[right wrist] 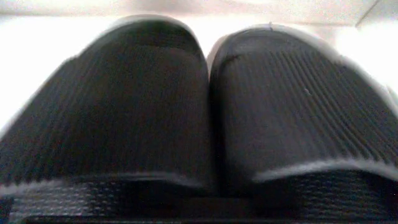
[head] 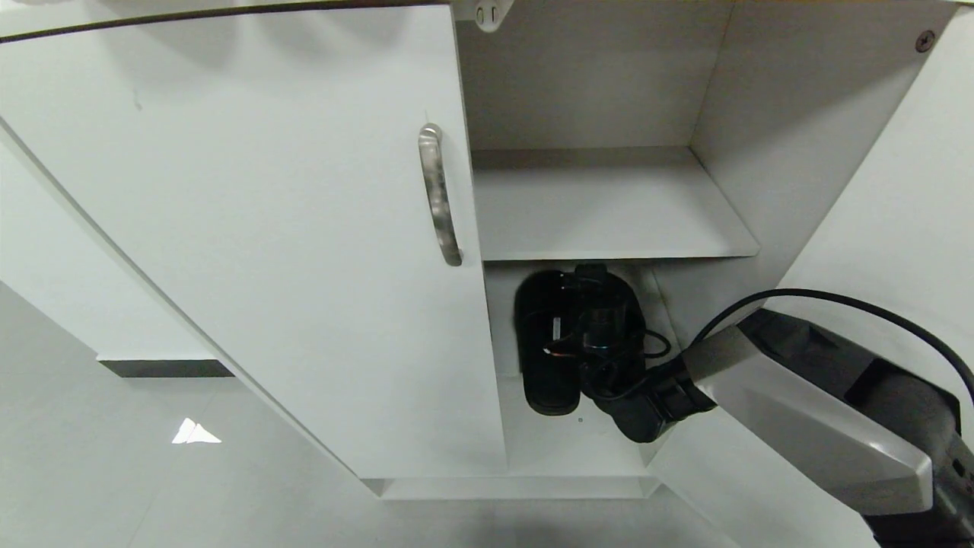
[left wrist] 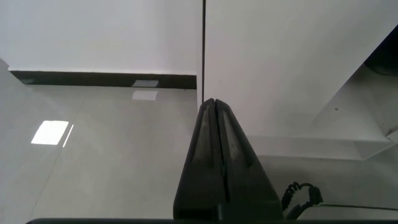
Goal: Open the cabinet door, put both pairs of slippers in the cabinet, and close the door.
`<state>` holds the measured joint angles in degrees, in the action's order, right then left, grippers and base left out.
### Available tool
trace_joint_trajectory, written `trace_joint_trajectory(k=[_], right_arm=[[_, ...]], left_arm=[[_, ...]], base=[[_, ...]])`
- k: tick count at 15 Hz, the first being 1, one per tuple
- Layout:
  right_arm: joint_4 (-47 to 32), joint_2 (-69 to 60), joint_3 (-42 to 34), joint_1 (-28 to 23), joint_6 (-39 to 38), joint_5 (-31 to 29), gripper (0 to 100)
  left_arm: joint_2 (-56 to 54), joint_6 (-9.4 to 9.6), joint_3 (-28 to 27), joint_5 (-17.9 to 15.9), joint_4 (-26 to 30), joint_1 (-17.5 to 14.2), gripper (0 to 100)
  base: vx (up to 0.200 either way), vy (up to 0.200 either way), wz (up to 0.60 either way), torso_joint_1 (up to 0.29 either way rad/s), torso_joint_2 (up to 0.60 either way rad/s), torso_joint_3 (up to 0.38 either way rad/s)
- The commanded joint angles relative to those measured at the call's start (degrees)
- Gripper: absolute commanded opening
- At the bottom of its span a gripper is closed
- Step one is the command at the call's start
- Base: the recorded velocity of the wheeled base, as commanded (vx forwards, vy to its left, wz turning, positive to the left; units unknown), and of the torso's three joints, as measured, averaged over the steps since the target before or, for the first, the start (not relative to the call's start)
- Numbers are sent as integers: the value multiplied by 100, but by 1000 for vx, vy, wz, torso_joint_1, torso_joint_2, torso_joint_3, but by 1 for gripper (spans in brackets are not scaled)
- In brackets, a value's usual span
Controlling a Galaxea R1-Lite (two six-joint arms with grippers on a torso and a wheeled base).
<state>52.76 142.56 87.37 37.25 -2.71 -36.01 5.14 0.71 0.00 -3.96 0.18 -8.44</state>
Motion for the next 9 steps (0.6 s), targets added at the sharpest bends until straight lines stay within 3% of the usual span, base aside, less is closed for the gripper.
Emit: trace_joint_trajectory(k=[1,4,9], right_arm=[[-3,97,96,1,-2,-2,100],[6,44,-27,19,-11,-11,100],[806,-1002,-1987,230,-11,6,100]], left_arm=[[13,0,0,1,-1,0,0],[4,-27,0,1,-1,0,0],[13,-36,0,-8,-1,0,0]], base=[[0,0,0,0,0,0],[0,0,0,0,0,0],[0,0,0,0,0,0]])
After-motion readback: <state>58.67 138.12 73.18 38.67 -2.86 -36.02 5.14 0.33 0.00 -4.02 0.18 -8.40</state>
